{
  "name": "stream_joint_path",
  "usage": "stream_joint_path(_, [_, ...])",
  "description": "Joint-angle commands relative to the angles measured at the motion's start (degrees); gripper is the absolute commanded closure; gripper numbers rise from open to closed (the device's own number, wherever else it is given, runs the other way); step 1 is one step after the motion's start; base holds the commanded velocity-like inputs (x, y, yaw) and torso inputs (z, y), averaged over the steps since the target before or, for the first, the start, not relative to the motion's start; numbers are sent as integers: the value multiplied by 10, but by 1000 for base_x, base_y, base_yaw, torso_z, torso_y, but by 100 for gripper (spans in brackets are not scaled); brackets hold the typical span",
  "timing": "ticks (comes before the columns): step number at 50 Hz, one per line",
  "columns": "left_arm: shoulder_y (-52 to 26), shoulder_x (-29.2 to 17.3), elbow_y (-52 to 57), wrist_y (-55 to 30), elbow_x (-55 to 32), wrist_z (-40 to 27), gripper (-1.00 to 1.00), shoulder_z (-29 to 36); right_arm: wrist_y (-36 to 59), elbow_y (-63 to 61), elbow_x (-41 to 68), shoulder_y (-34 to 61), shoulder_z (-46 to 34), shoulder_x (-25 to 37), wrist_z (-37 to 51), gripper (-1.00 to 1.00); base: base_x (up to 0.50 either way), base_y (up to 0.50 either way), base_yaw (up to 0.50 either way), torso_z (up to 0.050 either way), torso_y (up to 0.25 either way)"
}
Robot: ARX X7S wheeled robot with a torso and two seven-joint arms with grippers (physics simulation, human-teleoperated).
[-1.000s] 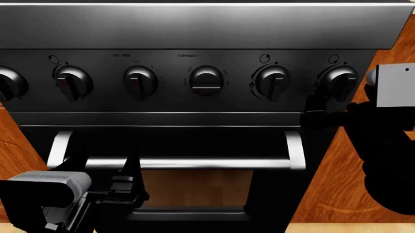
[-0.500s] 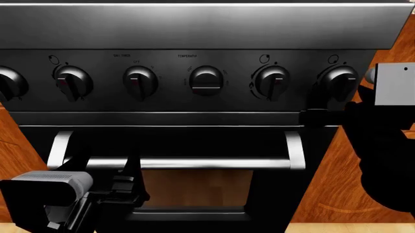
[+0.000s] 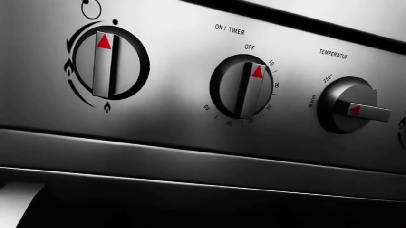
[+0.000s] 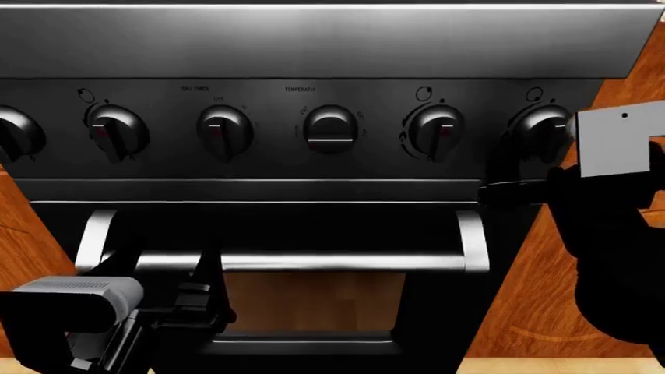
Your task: Frozen meat rests on a plate on the counter. Retrieve the meat and place it in a pot on a burner. Then turn the burner on.
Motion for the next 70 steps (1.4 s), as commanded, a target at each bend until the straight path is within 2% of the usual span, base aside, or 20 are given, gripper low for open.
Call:
stream_joint_path(1, [4,0,-1,5,-1,1,-100,-2,23,-8,-62,44,-17,-5,-53,100,0,3,7,0,0])
stream_joint_path(70, [5,-6,-2,13,-1,-2,-100,5,95,-71,-329,151,-217,27,-137,100,8,3,10,1,0])
